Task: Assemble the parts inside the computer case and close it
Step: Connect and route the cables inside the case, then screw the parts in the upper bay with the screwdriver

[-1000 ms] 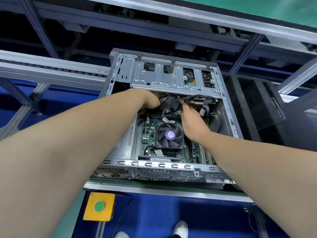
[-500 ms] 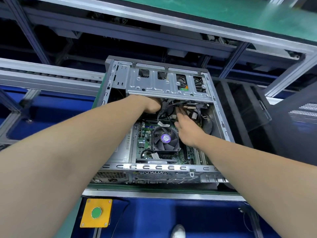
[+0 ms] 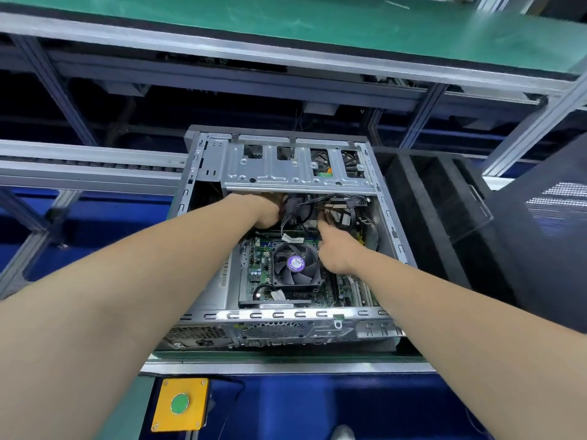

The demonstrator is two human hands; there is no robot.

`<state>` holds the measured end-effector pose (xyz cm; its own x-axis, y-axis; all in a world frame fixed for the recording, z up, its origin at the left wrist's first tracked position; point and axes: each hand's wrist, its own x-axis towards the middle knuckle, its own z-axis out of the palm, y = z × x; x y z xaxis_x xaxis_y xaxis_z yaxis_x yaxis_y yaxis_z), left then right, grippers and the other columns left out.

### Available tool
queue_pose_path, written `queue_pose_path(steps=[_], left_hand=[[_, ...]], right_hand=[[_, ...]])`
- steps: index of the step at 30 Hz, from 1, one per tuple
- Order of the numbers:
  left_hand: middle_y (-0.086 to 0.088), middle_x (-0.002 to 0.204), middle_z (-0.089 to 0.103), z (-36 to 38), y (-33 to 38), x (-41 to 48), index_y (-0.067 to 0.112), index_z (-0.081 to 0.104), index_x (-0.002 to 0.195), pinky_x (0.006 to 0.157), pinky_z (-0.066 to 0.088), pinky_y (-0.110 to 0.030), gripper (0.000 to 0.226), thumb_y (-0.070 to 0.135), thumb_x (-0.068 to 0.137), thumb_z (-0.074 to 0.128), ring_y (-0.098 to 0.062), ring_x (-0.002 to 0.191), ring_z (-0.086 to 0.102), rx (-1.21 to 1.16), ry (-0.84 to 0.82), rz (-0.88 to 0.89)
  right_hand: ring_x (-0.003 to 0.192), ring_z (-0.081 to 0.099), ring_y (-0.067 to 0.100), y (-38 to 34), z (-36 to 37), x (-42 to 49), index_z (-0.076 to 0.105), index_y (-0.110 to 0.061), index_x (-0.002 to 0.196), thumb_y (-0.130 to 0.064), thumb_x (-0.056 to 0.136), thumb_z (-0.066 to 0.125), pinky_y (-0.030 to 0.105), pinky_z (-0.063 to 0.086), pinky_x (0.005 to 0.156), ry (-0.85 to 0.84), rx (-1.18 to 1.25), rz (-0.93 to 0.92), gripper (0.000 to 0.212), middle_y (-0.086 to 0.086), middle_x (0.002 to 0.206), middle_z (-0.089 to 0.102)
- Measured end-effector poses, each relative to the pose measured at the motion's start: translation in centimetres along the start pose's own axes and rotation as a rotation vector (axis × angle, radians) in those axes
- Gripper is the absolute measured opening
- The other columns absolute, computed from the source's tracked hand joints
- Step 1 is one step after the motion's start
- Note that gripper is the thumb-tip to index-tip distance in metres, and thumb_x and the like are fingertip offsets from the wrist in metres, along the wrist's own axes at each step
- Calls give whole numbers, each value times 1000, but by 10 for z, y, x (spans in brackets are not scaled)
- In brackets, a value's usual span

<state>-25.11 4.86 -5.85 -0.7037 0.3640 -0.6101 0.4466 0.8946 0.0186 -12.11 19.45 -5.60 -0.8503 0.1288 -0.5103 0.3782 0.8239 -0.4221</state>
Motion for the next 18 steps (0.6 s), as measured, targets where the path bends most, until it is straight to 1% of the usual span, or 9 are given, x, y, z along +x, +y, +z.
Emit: queue_pose_path(steps=[2, 4, 6, 9, 11, 12, 14, 16, 18], left_hand=[[-16, 154, 43, -2, 4, -9, 1, 47, 146, 109, 37, -36, 43, 13, 109, 29, -32, 138, 45, -20, -3, -9], [-16, 161, 33, -8, 5, -20, 2, 38, 152, 115, 30, -39, 47, 18, 110, 25, -32, 146, 36, -64, -2, -7], [-14, 164, 28, -12, 3, -32, 4, 35, 155, 120, 25, -42, 51, 28, 111, 24, -32, 150, 29, -119, 16, -5], [-12, 164, 28, -18, 4, -57, 8, 34, 155, 122, 21, -43, 58, 43, 110, 25, -30, 151, 28, -188, 44, 7], [-13, 147, 51, -24, 5, -80, 8, 54, 140, 108, 35, -37, 47, 37, 109, 32, -30, 134, 47, -187, 104, 74], [-11, 125, 64, -27, 6, -92, 9, 65, 119, 96, 40, -36, 38, 31, 108, 36, -29, 116, 56, -196, 142, 95], [-3, 89, 65, -32, 4, -122, 16, 65, 86, 83, 44, -35, 31, 28, 104, 43, -27, 91, 58, -261, 233, 52], [-2, 86, 66, -33, -4, -158, 17, 63, 84, 82, 50, -36, 26, 28, 101, 47, -26, 88, 62, -352, 360, -32], [1, 85, 74, -33, -13, -184, 13, 69, 89, 78, 58, -33, 24, 26, 98, 50, -19, 83, 71, -510, 501, -65]], right_hand=[[97, 61, 28, -7, -6, -7, 11, -12, 166, -2, 104, 36, 31, 49, 68, -11, -73, 28, 67, 25, 150, 46], [99, 61, 31, -16, -15, -15, 36, 0, 155, -4, 105, 36, 34, 47, 70, -9, -191, 15, 50, 25, 140, 51], [100, 57, 33, -25, -26, -22, 58, 4, 124, -8, 105, 41, 35, 45, 77, 48, -310, -64, 28, 23, 127, 57], [79, 57, 28, -40, -41, -33, 54, -3, 102, -14, 103, 48, 34, 45, 65, 142, -342, -157, 12, 14, 104, 49], [67, 55, 24, -50, -50, -39, 55, -5, 89, -12, 98, 51, 30, 42, 53, 218, -315, -222, 12, 13, 94, 51], [66, 57, 25, -55, -53, -43, 57, -6, 84, -14, 96, 52, 30, 44, 52, 257, -293, -256, 15, 13, 91, 55], [75, 65, 31, -69, -60, -47, 66, -8, 88, -23, 94, 55, 34, 55, 62, 323, -217, -342, 19, 14, 92, 64], [85, 66, 34, -89, -61, -57, 73, -12, 91, -29, 93, 58, 35, 54, 69, 354, -108, -458, 23, 15, 92, 69], [85, 64, 34, -108, -63, -67, 75, -10, 86, -27, 92, 59, 34, 50, 64, 358, -2, -552, 24, 17, 89, 70]])
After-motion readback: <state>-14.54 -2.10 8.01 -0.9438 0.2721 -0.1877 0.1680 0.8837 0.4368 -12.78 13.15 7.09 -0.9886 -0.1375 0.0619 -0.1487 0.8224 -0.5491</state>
